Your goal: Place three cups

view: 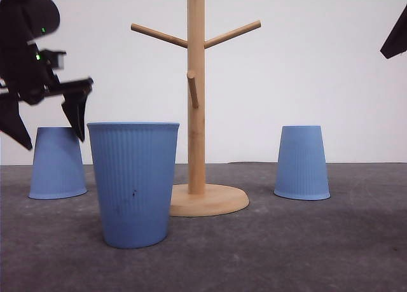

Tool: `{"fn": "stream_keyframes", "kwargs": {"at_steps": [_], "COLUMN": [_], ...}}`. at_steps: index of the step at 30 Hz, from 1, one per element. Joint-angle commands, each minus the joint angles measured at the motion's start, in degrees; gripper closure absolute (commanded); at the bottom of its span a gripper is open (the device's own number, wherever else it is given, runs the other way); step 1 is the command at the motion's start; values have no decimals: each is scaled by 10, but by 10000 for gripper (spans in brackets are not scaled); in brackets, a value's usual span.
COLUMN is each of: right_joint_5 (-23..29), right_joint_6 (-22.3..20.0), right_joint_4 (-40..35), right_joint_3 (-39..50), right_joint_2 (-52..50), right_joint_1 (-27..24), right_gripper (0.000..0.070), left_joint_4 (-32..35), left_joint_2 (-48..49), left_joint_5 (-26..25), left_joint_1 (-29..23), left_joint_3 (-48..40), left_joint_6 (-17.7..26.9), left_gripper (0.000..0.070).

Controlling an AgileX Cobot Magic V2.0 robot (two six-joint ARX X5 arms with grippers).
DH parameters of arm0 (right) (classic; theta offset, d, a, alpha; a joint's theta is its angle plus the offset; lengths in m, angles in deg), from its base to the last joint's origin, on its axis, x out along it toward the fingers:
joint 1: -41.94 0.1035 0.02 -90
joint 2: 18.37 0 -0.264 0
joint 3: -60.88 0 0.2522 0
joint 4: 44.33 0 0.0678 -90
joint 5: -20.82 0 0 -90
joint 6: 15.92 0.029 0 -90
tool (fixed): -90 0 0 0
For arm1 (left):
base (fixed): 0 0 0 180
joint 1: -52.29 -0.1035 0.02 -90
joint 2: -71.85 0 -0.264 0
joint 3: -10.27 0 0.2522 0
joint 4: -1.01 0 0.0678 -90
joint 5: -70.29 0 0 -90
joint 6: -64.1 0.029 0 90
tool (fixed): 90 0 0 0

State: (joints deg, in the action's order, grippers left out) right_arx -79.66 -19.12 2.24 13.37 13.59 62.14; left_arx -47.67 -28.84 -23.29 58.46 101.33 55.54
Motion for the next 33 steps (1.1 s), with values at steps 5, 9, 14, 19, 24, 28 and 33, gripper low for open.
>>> {"fn": "stream_keyframes", "kwargs": {"at_steps": [5,9,14,19,24,28,33], "right_joint_5": [0,0,0,0,0,0,0], "right_joint_6": [-5,-4,-4,-5,-5,-5,-5], "right_joint_4": [-6,-6,-6,-7,-6,-6,-6], "right_joint_3": [-10,-10,-10,-10,-10,-10,-10], "right_joint_2": [1,1,1,1,1,1,1], "right_joint_1": [3,3,3,3,3,3,3], "right_gripper": [189,189,189,189,189,189,189], "left_joint_4": [6,8,15,15,10,-7,-38], "left_joint_2": [-41,-54,-55,-55,-44,-18,35], "left_joint_5": [-3,-3,-4,-7,-14,-33,-97], "left_joint_1": [1,1,1,2,2,2,2], "left_joint_3": [14,14,15,15,15,15,15], "left_joint_6": [6,7,8,23,23,23,23], "left_gripper": [103,106,243,307,307,307,307]}}
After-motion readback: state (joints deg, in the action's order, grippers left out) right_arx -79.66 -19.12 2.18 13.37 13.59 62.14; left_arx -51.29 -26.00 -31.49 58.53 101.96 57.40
